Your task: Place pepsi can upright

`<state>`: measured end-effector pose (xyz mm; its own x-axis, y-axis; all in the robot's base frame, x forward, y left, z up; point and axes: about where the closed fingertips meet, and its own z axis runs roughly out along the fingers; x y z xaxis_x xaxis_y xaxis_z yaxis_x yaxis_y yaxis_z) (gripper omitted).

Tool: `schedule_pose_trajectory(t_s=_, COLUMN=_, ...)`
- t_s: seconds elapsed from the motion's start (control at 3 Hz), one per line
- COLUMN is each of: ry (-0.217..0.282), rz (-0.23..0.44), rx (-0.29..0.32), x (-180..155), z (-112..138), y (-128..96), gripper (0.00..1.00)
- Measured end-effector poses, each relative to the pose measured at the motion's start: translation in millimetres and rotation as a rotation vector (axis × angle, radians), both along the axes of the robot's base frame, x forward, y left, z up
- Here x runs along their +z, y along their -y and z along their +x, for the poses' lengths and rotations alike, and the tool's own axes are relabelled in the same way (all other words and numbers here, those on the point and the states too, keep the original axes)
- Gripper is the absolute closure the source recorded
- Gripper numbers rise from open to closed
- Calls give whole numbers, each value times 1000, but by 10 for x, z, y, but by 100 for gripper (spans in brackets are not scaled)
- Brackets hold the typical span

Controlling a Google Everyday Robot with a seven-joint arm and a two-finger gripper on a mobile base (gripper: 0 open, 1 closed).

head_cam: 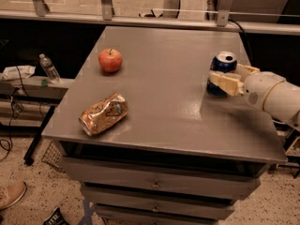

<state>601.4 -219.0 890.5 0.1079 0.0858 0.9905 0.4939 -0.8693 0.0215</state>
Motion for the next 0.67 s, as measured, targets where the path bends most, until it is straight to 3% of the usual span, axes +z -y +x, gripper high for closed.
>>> schedule_pose_trajectory(t_s=0.33, ry=0, rz=0, rx=2, x=0, z=3, y=-15, gripper=0)
schedule_pose_trajectory(t_s=0.67, ry=0, rz=0, rx=3, x=2, z=3, y=-15, gripper=0)
